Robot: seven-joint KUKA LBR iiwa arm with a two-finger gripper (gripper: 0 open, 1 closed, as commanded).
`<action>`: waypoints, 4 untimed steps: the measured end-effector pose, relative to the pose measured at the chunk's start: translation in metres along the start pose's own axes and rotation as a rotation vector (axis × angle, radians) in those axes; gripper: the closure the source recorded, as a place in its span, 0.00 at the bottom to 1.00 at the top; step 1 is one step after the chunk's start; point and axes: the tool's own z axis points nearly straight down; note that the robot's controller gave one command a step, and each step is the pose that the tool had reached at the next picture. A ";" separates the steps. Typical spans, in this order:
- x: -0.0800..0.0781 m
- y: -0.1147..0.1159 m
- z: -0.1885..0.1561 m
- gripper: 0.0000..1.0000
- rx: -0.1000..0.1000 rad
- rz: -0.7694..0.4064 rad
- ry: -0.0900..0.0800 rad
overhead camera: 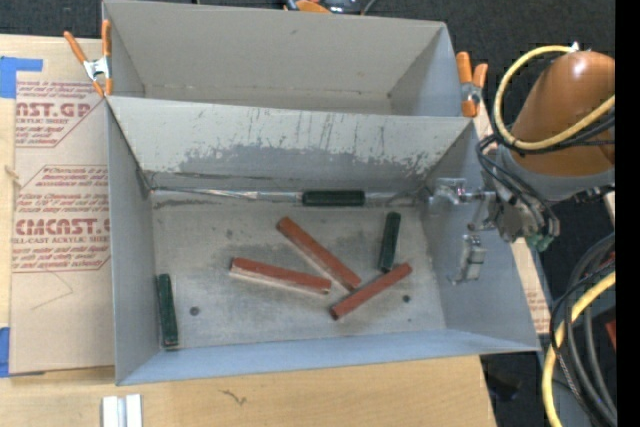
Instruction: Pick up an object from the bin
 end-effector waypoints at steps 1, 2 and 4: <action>-0.003 0.030 0.113 0.00 -0.002 -0.167 0.002; -0.006 0.029 0.108 1.00 0.002 -0.166 -0.007; -0.006 0.031 0.033 0.00 -0.001 -0.176 0.000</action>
Offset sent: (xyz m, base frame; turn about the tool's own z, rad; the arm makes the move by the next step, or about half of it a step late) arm 0.0033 0.0286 -0.1107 -0.1663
